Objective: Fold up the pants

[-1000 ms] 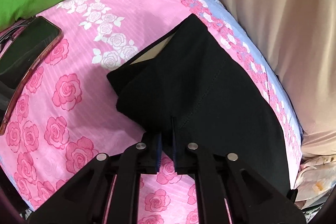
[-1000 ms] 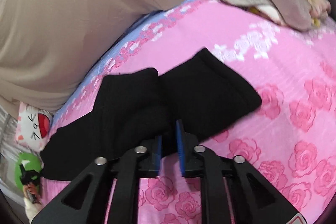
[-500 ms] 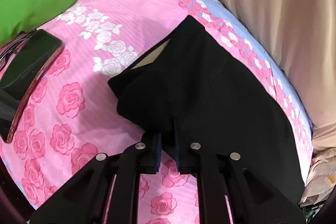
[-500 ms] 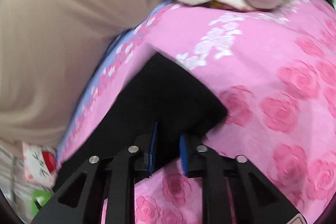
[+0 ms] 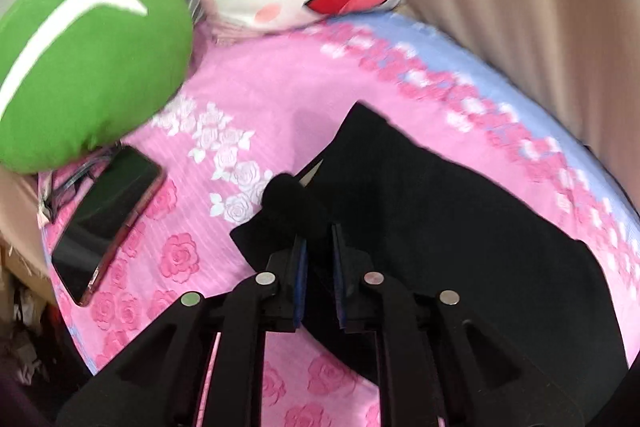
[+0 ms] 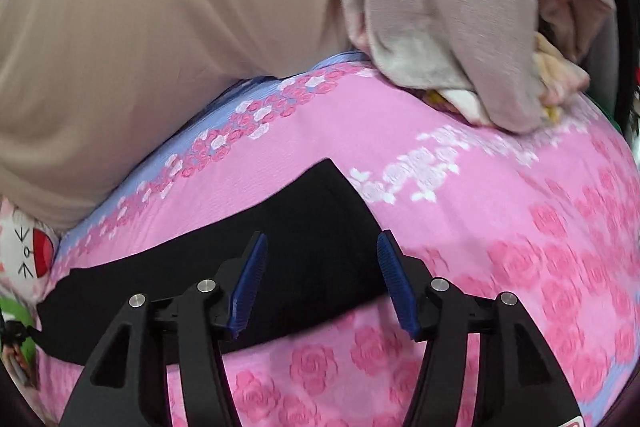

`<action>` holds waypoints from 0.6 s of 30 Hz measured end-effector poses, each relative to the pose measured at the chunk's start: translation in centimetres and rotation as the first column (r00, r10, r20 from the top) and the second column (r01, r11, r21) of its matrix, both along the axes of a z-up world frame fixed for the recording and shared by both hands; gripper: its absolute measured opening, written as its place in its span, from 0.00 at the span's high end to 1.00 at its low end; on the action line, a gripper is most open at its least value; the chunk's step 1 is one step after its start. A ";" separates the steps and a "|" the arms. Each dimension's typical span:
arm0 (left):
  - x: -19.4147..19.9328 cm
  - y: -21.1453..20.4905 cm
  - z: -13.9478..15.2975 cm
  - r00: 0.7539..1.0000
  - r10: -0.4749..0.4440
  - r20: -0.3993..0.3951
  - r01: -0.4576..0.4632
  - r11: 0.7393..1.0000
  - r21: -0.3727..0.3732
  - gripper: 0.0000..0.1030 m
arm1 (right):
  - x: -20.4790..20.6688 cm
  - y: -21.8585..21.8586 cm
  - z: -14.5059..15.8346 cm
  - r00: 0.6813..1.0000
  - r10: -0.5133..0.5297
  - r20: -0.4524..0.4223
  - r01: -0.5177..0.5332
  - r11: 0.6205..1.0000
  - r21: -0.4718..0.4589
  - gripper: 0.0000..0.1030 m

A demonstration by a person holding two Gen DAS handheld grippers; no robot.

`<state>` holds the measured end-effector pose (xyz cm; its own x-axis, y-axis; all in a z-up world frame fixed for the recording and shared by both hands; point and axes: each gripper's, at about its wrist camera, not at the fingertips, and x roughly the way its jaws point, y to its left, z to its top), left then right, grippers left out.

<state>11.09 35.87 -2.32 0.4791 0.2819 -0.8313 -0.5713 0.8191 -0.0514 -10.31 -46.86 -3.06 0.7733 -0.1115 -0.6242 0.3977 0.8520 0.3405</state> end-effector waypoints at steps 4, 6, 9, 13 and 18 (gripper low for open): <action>0.4 1.2 -0.2 1.000 0.015 0.005 -0.014 0.999 -0.046 0.88 | 1.2 0.3 0.3 1.000 0.010 0.003 -0.010 1.000 -0.010 0.44; 0.8 1.6 -1.3 0.998 -0.008 -0.060 0.004 0.999 -0.053 0.88 | 1.3 0.7 0.0 1.000 0.013 -0.001 -0.013 1.000 -0.011 0.44; -0.5 1.7 -0.7 0.997 -0.046 -0.056 0.042 0.997 -0.067 0.88 | 1.5 2.6 0.0 1.000 0.030 -0.002 -0.030 1.000 0.006 0.44; -2.0 3.7 -1.6 0.989 -0.117 -0.088 0.093 0.967 -0.236 0.82 | 4.3 9.7 2.0 0.973 0.228 0.027 -0.227 0.973 -0.039 0.43; -5.2 5.3 -1.2 0.988 -0.086 -0.126 0.056 0.974 -0.220 0.65 | 11.8 21.9 3.2 0.827 0.561 0.025 -0.560 0.828 -0.031 0.43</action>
